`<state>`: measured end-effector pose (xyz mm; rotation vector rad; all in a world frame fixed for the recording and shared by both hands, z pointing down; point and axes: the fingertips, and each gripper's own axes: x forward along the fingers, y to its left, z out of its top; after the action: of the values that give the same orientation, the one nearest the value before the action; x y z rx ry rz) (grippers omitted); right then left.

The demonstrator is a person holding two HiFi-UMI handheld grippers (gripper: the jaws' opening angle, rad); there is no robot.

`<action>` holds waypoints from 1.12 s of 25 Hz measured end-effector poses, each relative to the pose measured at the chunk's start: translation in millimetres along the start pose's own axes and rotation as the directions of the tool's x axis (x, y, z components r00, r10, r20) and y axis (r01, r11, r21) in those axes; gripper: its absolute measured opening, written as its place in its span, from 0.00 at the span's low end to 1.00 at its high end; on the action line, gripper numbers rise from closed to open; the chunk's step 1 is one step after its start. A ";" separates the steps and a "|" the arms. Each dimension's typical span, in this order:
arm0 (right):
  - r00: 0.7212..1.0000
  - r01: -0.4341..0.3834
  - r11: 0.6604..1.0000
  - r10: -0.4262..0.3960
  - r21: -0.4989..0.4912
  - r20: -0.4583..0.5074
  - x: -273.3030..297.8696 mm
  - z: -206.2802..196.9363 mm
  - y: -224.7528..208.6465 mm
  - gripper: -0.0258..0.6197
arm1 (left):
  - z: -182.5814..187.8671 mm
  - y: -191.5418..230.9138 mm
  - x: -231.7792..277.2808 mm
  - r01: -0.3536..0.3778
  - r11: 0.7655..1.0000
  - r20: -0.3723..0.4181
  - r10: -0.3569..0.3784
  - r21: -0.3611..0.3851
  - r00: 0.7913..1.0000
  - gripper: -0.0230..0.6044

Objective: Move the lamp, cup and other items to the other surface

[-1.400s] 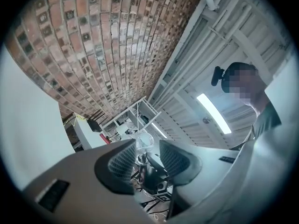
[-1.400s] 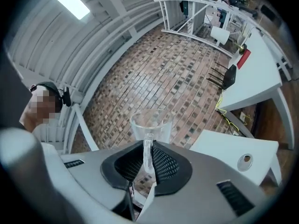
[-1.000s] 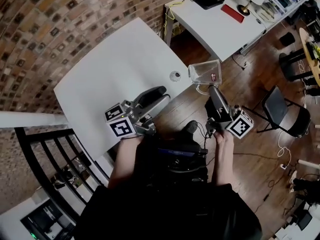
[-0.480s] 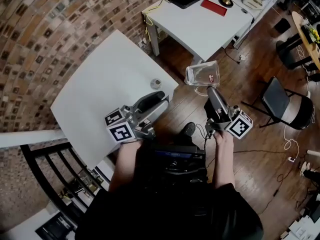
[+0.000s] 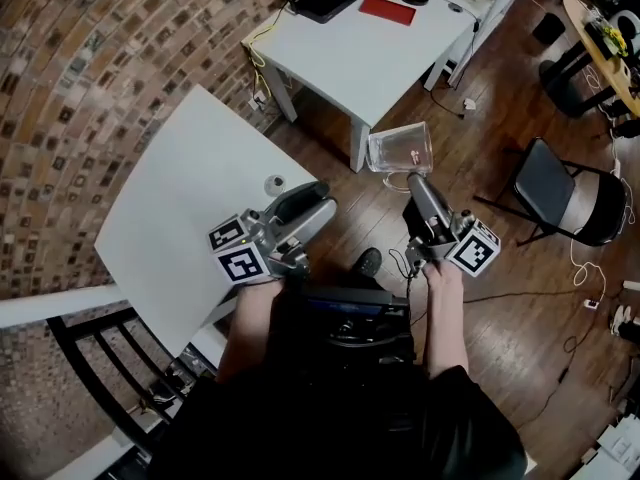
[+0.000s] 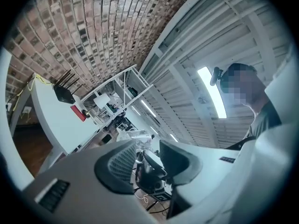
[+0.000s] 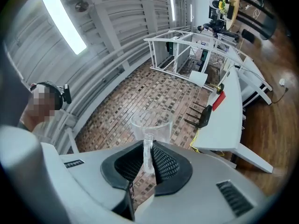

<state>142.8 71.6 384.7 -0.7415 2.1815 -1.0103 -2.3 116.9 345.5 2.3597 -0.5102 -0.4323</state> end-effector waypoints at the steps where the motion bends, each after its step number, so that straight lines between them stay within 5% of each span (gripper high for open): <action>1: 1.000 0.004 1.000 -0.004 -0.002 0.004 -5.9 8.7 -4.6 0.14 | -2.8 -0.4 11.2 0.005 1.000 -0.006 -0.005 0.000 1.000 0.28; 16: 0.990 0.089 0.995 -0.083 -0.051 0.113 -85.0 104.8 -44.7 0.14 | -34.8 -1.8 118.8 0.065 0.998 -0.083 -0.065 -0.008 0.994 0.28; 28: 0.969 0.186 0.980 -0.170 -0.076 0.182 -78.2 152.6 -80.3 0.14 | -15.1 42.8 187.7 0.173 0.983 -0.104 -0.180 -0.068 0.978 0.28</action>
<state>322.3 12.1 393.0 -1.0459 2.0486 -0.8985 156.8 7.8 353.7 2.3658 -0.2346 -0.3890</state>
